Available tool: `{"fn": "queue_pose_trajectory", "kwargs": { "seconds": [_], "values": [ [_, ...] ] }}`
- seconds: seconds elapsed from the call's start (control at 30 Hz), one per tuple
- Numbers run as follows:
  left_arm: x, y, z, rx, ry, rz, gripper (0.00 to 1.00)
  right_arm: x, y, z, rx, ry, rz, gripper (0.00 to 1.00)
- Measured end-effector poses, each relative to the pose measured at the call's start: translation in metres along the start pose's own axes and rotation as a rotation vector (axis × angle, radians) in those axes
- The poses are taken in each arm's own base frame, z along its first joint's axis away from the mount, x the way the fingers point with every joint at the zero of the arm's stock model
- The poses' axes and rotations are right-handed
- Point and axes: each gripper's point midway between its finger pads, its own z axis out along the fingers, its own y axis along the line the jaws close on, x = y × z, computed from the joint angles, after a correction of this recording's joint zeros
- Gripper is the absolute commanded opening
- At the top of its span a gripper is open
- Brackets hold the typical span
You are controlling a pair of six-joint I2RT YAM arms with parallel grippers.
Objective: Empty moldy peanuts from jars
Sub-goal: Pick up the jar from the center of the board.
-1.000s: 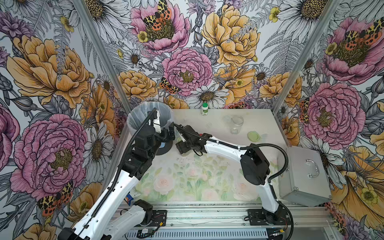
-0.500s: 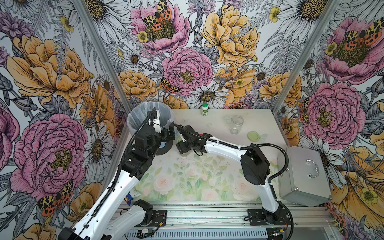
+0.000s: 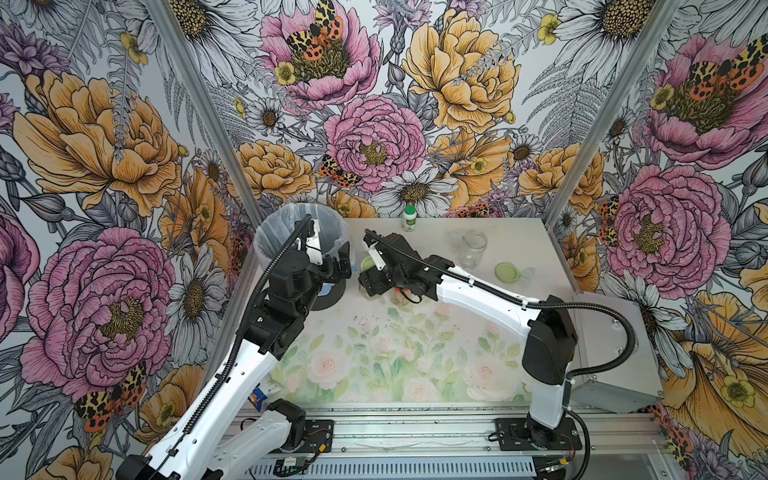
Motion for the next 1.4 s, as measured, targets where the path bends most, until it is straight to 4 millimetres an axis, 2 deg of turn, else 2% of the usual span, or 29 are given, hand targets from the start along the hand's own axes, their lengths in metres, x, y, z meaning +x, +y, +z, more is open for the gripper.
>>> {"fn": "queue_pose_trajectory", "kwargs": {
  "seconds": [0.13,0.23,0.33,0.4,0.57,0.7,0.87,1.17,1.27,1.4],
  "values": [
    [0.002,-0.012,0.002,0.065,0.014,0.008,0.99,-0.008,-0.022,-0.035,0.004,-0.043,0.05,0.4],
    [0.008,-0.032,0.008,0.166,0.039,0.019,0.99,-0.01,-0.051,-0.06,0.025,-0.072,0.108,0.4],
    [0.018,-0.061,0.012,0.287,0.079,0.064,0.99,-0.009,-0.078,-0.087,0.053,-0.105,0.157,0.41],
    [0.026,-0.091,0.013,0.394,0.108,0.107,0.99,-0.007,-0.092,-0.105,0.065,-0.125,0.183,0.41],
    [0.044,-0.154,0.012,0.643,0.169,0.183,0.99,-0.007,-0.103,-0.137,0.048,-0.167,0.22,0.41],
    [0.055,-0.185,0.016,0.775,0.191,0.215,0.99,-0.011,-0.106,-0.15,0.025,-0.193,0.254,0.41],
    [0.068,-0.203,0.018,0.852,0.197,0.254,0.99,-0.012,-0.111,-0.154,-0.029,-0.195,0.323,0.41],
    [0.057,-0.211,0.02,0.876,0.083,0.326,0.99,-0.012,-0.1,-0.157,-0.16,-0.172,0.418,0.4],
    [0.062,-0.212,0.024,0.878,0.08,0.349,0.99,-0.012,-0.095,-0.158,-0.19,-0.165,0.429,0.4],
    [0.077,-0.215,0.036,0.878,0.113,0.382,0.99,-0.012,-0.091,-0.159,-0.219,-0.159,0.438,0.4]
  ]
}}
